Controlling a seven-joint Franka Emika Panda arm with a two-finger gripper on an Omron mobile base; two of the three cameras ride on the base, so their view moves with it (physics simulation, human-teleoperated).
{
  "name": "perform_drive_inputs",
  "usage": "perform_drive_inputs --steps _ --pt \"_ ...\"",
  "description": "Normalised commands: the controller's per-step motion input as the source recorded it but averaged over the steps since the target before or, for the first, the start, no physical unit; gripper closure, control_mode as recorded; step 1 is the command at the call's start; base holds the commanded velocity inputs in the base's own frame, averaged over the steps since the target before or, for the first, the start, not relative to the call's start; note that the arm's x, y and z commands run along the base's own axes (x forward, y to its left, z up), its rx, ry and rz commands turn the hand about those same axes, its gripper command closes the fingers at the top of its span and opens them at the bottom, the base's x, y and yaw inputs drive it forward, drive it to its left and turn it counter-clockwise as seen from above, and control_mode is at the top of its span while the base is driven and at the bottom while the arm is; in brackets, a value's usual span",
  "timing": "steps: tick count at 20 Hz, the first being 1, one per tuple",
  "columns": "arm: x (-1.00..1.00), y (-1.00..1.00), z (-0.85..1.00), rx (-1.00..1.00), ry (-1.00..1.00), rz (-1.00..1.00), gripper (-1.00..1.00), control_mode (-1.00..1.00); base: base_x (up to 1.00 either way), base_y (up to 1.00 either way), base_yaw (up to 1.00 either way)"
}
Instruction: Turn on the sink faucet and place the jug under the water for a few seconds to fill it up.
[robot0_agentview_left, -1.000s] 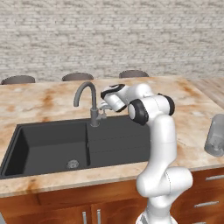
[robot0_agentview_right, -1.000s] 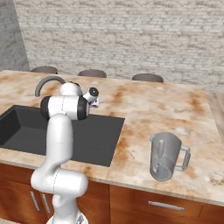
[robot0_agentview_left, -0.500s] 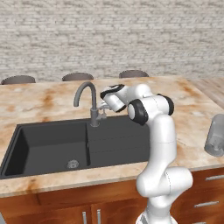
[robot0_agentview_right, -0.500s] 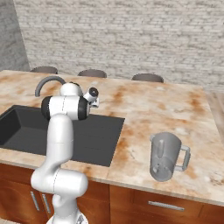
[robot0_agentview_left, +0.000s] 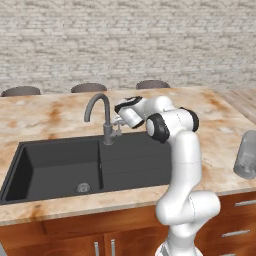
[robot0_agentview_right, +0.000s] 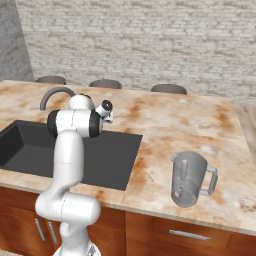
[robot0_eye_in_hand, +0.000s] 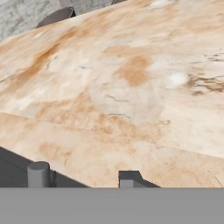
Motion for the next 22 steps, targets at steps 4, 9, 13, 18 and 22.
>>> perform_drive_inputs --steps 4,9,13,18,22 --pt "0.00 0.00 0.00 0.00 0.00 0.00 1.00 -1.00 0.00 0.00 0.00" --pt "0.00 0.00 0.00 0.00 0.00 0.00 1.00 -1.00 0.00 0.00 0.00" --pt "0.00 -0.09 0.00 0.00 0.00 -0.01 1.00 -1.00 0.00 0.00 0.00" --pt "-0.02 -0.21 0.00 0.00 0.00 -0.05 1.00 -1.00 0.00 0.00 0.00" --pt "-0.10 -0.28 0.00 0.00 0.00 -0.08 1.00 -1.00 0.00 0.00 0.00"
